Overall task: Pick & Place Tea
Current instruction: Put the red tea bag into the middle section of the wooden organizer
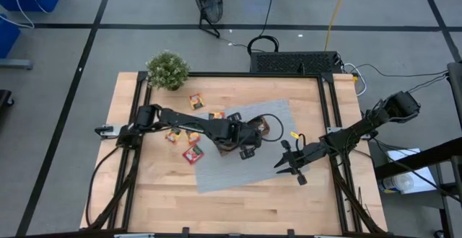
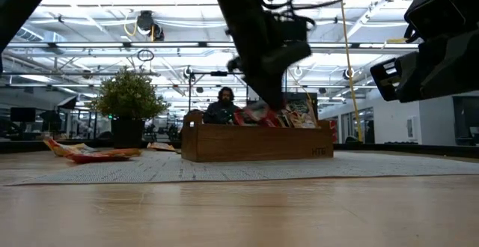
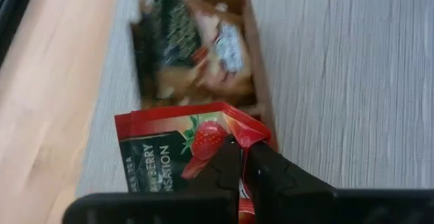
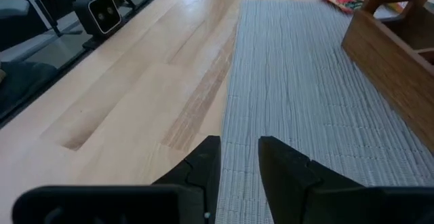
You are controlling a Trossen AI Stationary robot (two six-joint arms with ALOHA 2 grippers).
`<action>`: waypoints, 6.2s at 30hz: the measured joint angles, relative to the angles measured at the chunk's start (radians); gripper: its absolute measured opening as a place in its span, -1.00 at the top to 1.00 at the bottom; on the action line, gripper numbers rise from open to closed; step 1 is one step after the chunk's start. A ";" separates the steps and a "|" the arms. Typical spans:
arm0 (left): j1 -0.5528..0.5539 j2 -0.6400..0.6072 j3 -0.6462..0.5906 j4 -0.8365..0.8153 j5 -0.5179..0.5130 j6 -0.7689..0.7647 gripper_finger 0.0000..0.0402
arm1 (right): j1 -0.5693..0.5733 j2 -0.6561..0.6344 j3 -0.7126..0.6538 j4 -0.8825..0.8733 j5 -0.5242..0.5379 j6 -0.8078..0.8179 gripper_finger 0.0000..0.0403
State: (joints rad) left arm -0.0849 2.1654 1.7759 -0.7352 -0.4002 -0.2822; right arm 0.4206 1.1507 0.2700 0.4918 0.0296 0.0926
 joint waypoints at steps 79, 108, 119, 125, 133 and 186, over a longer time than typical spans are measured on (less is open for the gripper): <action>-0.009 0.050 0.004 0.007 0.190 -0.090 0.84 | 0.000 0.000 0.000 -0.011 -0.004 0.001 0.55; -0.024 -0.015 -0.003 -0.031 0.125 -0.070 0.98 | 0.000 0.000 0.000 -0.012 -0.004 0.012 0.55; -0.008 0.005 -0.103 0.042 0.177 -0.119 0.94 | 0.000 0.000 0.000 -0.014 -0.005 0.010 0.55; -0.002 0.004 -0.120 0.057 0.189 -0.133 0.96 | 0.000 0.000 0.000 -0.011 -0.004 0.008 0.55; -0.003 0.001 -0.085 0.042 0.192 -0.081 0.85 | 0.000 0.000 0.000 -0.011 -0.004 0.008 0.55; -0.263 -0.312 -0.597 -0.327 0.239 -0.636 -0.18 | 0.000 0.000 0.001 -0.018 -0.005 0.019 0.55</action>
State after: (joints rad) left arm -0.3478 1.8536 1.1790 -1.0627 -0.1615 -0.9182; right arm 0.4206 1.1503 0.2710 0.4737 0.0247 0.1120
